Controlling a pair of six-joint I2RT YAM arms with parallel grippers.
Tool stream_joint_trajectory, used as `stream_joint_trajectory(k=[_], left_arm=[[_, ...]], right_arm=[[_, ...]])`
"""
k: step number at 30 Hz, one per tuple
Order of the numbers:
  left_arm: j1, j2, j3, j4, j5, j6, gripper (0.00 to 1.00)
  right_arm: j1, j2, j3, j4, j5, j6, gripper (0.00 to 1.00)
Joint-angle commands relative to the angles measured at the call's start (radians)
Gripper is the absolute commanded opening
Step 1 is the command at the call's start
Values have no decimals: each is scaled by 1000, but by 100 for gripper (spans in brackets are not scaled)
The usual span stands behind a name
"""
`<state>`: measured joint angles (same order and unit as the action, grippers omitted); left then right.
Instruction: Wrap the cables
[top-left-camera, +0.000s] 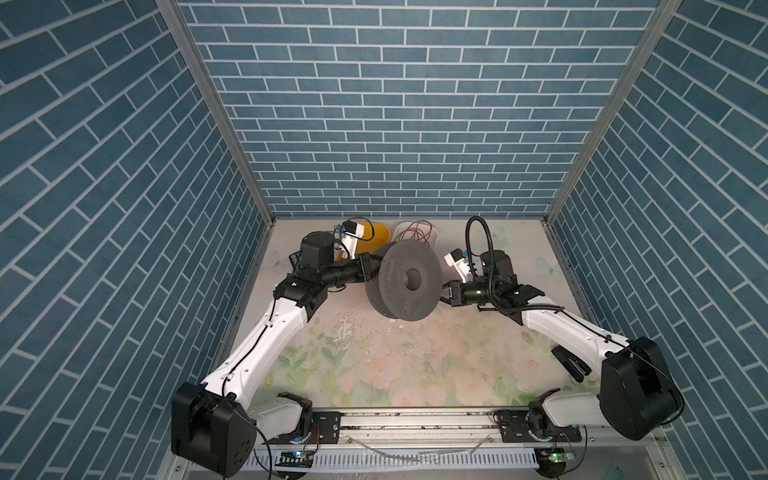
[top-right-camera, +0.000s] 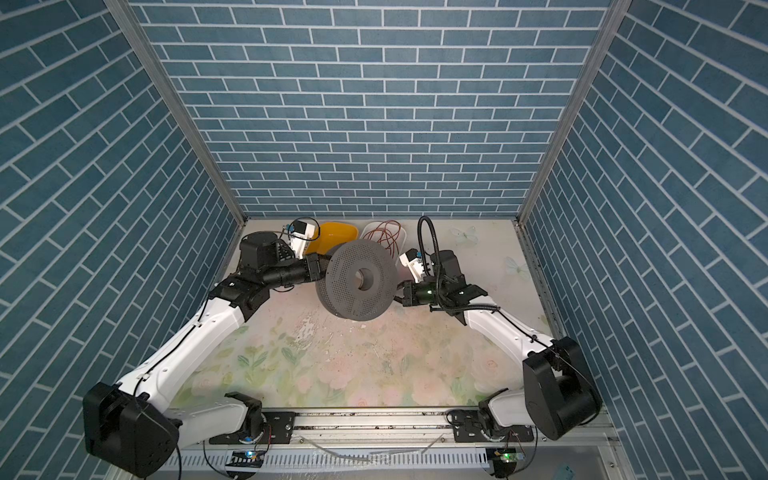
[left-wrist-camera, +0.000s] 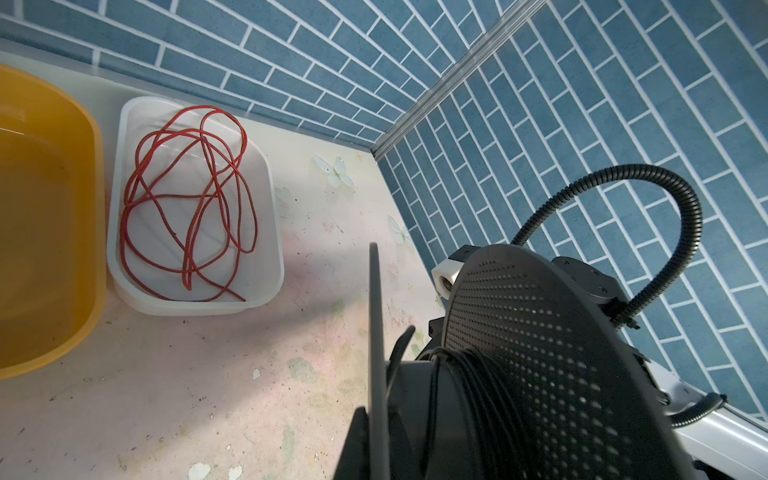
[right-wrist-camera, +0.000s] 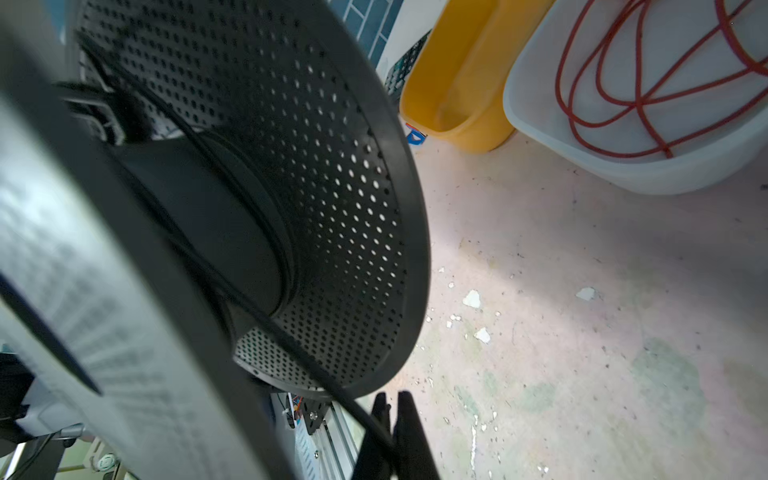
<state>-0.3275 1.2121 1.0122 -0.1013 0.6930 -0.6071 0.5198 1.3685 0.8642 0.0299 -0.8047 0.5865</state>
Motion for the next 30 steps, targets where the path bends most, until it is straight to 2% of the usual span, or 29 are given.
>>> stream_joint_trajectory(k=[1,4,8,12,20,24,30], left_arm=[[-2,10,-33,159,-36,-39,0],[-2,19,-65,242,-41,-83,0],[-1,52,-89,339,-41,-152,0],[-1,77,-134,473,-65,-259,0],[-2,101,-193,613,-126,-370,0],[-4,111,-221,676,-145,-416,0],[-10,147,-234,748,-148,-487,0]], right_arm=[[20,-16,-30,271,-159,121,0],[20,-7,-57,444,-148,204,0],[20,13,-65,569,-65,241,0],[20,56,-52,712,-37,312,0],[22,235,-29,1190,8,650,0],[26,280,-26,1242,74,689,0],[62,288,-26,1165,173,633,0]])
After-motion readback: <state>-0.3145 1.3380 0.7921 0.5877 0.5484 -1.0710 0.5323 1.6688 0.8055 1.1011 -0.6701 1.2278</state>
